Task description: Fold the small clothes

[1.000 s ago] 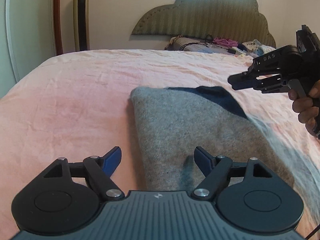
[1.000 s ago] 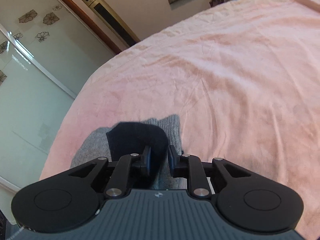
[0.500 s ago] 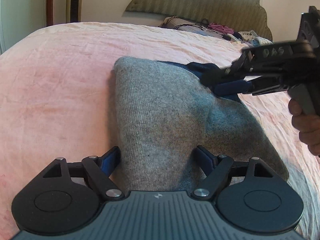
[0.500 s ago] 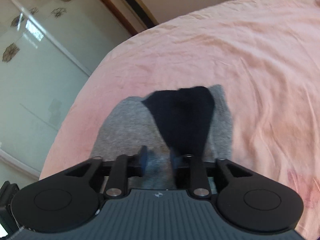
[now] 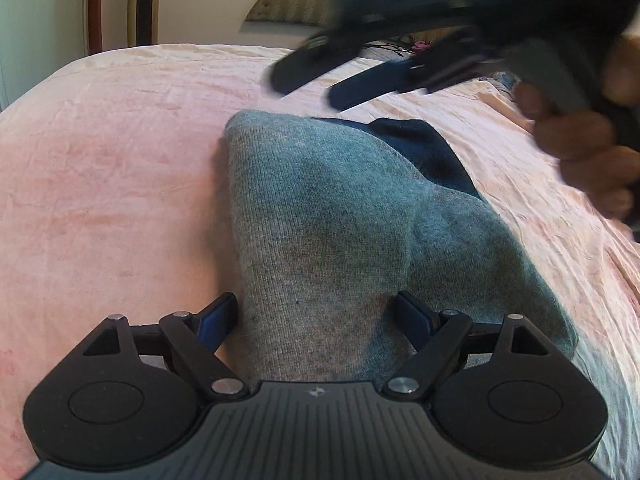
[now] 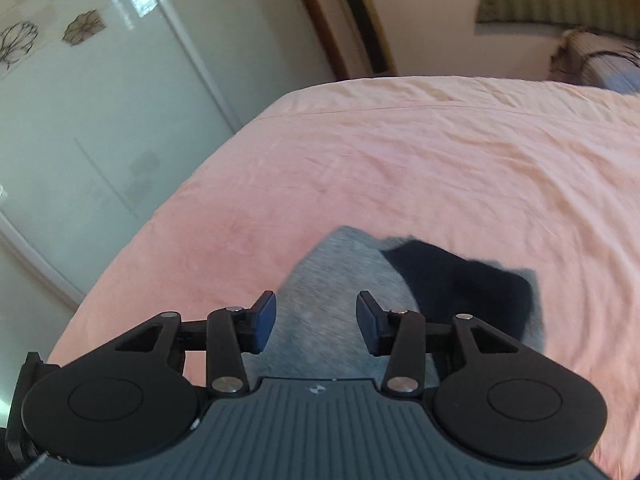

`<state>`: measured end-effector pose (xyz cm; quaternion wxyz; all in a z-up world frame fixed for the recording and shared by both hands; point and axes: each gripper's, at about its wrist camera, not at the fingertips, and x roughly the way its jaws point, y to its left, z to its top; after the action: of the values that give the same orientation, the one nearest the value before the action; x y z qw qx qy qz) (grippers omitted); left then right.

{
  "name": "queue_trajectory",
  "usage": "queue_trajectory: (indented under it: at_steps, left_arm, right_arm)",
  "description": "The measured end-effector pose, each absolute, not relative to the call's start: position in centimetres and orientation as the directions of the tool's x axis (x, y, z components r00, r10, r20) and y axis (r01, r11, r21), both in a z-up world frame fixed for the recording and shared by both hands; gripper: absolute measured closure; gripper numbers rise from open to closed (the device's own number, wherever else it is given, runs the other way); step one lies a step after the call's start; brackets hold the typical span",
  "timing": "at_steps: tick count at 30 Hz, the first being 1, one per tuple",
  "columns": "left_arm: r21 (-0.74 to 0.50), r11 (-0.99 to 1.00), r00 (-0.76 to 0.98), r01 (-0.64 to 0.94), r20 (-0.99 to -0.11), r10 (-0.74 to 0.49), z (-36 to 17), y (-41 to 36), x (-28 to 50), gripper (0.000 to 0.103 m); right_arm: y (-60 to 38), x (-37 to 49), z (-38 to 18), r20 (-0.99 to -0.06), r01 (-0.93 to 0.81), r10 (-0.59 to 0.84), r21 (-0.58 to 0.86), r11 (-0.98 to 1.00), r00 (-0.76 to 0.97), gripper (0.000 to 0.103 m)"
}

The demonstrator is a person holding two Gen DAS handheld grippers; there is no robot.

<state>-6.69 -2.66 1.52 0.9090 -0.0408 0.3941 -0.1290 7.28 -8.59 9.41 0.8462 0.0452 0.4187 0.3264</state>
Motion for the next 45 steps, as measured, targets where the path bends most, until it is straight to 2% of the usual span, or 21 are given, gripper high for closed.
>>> queue_trajectory:
  at_steps: [2, 4, 5, 6, 11, 14, 15, 16, 18, 20, 23, 25, 29, 31, 34, 36, 37, 38, 39, 42, 45]
  left_arm:
    - [-0.175, 0.964, 0.659, 0.202, -0.703, -0.266, 1.5, -2.7, -6.8, 0.018]
    - [-0.171, 0.965, 0.661, 0.2, -0.703, -0.262, 1.5, -2.7, -7.0, 0.018]
    - [-0.17, 0.965, 0.661, 0.201, -0.703, -0.262, 1.5, -2.6, -7.2, 0.017]
    - [-0.161, 0.966, 0.664, 0.202, -0.703, -0.255, 1.7, -2.5, -7.5, 0.017]
    - [0.043, 0.949, 0.736, 0.313, -0.642, -0.213, 2.4, -1.9, -12.3, 0.017]
    - [0.101, 0.924, 0.747, 0.368, -0.625, -0.229, 2.0, -1.6, -15.2, 0.017]
    - [0.109, 0.925, 0.748, 0.365, -0.626, -0.222, 1.9, -1.6, -15.8, 0.017]
    - [0.125, 0.926, 0.75, 0.357, -0.628, -0.205, 1.7, -1.6, -16.1, 0.017]
    - [0.16, 0.932, 0.762, 0.326, -0.628, -0.159, 1.4, -1.5, -16.3, 0.017]
    - [0.14, 0.946, 0.762, 0.291, -0.632, -0.141, 1.6, -1.2, -16.0, 0.017]
    - [0.129, 0.952, 0.771, 0.279, -0.621, -0.142, 1.9, -1.3, -15.8, 0.03]
    - [0.151, 0.949, 0.776, 0.277, -0.617, -0.128, 1.9, -1.9, -15.3, 0.044]
    - [0.172, 0.949, 0.788, 0.264, -0.607, -0.109, 1.7, -3.2, -15.2, 0.044]
    - [0.184, 0.948, 0.794, 0.259, -0.6, -0.1, 1.6, -3.7, -15.3, 0.044]
    - [0.211, 0.943, 0.802, 0.258, -0.591, -0.087, 1.5, -4.2, -15.1, 0.045]
    - [0.218, 0.941, 0.803, 0.259, -0.59, -0.084, 1.6, -4.3, -15.1, 0.056]
    - [0.22, 0.941, 0.804, 0.256, -0.59, -0.081, 1.6, -4.3, -15.1, 0.069]
    - [0.219, 0.943, 0.801, 0.249, -0.593, -0.074, 1.7, -4.1, -15.0, 0.076]
    - [0.205, 0.947, 0.794, 0.246, -0.603, -0.076, 1.7, -3.9, -14.9, 0.085]
    - [0.19, 0.955, 0.792, 0.226, -0.607, -0.067, 2.0, -3.1, -14.8, 0.092]
    - [0.177, 0.956, 0.772, 0.234, -0.631, -0.072, 1.9, -2.6, -14.7, 0.094]
  right_arm:
    - [-6.1, 9.1, 8.1, -0.728, -0.533, 0.573, 0.337, 0.776, 0.376, 0.05]
    - [-4.4, 10.9, 5.0, -0.818, -0.516, 0.464, 0.249, 0.819, 0.341, 0.049]
    - [-4.4, 11.1, 3.9, -0.811, -0.534, 0.465, 0.232, 0.813, 0.356, 0.042]
    - [-4.7, 11.4, 3.7, -0.796, -0.535, 0.488, 0.253, 0.806, 0.359, 0.041]
    - [-6.9, 8.4, 6.8, -0.751, -0.504, 0.517, 0.286, 0.815, 0.41, 0.046]
    - [-9.0, 5.6, 5.8, -0.761, -0.506, 0.532, 0.314, 0.803, 0.371, 0.033]
    - [-9.5, 5.1, 4.5, -0.79, -0.508, 0.48, 0.254, 0.823, 0.381, 0.034]
    - [-10.5, 4.1, 4.2, -0.76, -0.526, 0.489, 0.23, 0.818, 0.428, 0.034]
    - [-12.8, 3.0, 5.0, -0.731, -0.442, 0.514, 0.318, 0.839, 0.449, 0.042]
    - [-15.2, 1.3, 6.4, -0.683, -0.387, 0.559, 0.409, 0.826, 0.471, 0.043]
    - [-18.0, -2.0, 7.8, -0.631, -0.384, 0.609, 0.472, 0.793, 0.48, 0.043]
    - [-19.6, -4.0, 8.1, -0.639, -0.362, 0.589, 0.465, 0.808, 0.494, 0.043]
    - [-22.9, -6.5, 7.7, -0.654, -0.267, 0.542, 0.478, 0.837, 0.528, 0.042]
    - [-23.7, -7.3, 7.0, -0.658, -0.245, 0.558, 0.511, 0.824, 0.506, 0.045]
    - [-22.7, -7.9, 5.2, -0.705, -0.256, 0.566, 0.506, 0.824, 0.428, 0.057]
    - [-21.6, -8.2, 4.2, -0.731, -0.273, 0.555, 0.484, 0.832, 0.398, 0.059]
    - [-21.4, -8.2, 3.8, -0.734, -0.275, 0.555, 0.483, 0.832, 0.391, 0.062]
    - [-21.2, -8.0, 3.6, -0.737, -0.272, 0.552, 0.481, 0.833, 0.39, 0.07]
    - [-21.1, -8.0, 3.6, -0.737, -0.271, 0.545, 0.473, 0.839, 0.399, 0.085]
    - [-21.3, -8.3, 4.3, -0.716, -0.309, 0.556, 0.464, 0.831, 0.422, 0.091]
    - [-21.7, -9.0, 4.9, -0.735, -0.343, 0.537, 0.42, 0.84, 0.415, 0.093]
